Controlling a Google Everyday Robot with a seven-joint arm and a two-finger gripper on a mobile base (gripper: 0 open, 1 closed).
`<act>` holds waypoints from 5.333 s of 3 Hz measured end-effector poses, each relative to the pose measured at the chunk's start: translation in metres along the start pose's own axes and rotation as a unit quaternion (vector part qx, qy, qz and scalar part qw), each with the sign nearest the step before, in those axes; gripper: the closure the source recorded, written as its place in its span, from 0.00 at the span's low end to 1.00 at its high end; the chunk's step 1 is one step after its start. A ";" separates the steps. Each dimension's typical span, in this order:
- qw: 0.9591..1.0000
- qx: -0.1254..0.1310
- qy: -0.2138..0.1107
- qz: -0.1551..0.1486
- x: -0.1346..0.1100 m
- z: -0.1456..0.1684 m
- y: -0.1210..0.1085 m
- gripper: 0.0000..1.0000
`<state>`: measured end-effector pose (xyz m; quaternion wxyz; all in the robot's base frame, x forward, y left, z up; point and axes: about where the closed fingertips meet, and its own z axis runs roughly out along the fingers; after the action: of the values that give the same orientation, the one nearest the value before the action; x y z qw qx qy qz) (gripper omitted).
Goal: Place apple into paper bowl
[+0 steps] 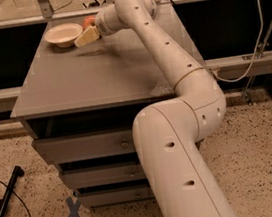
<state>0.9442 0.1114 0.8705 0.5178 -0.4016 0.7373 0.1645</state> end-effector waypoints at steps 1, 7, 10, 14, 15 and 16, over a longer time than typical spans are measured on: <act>0.999 0.032 -0.010 -0.007 -0.005 0.012 -0.008 0.00; 0.999 0.045 -0.021 -0.012 -0.007 0.029 -0.002 1.00; 0.996 0.044 -0.076 -0.031 -0.061 0.012 0.004 1.00; 0.996 -0.032 -0.082 -0.020 -0.081 0.037 0.071 0.75; 0.996 -0.034 -0.081 -0.020 -0.080 0.039 0.074 0.51; 0.996 -0.036 -0.080 -0.020 -0.079 0.042 0.076 0.28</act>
Offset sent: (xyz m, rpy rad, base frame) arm 0.0098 0.0096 0.0079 0.0270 -0.1349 -0.1182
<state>0.9236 0.2198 0.9106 0.5639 -0.4198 0.6788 0.2122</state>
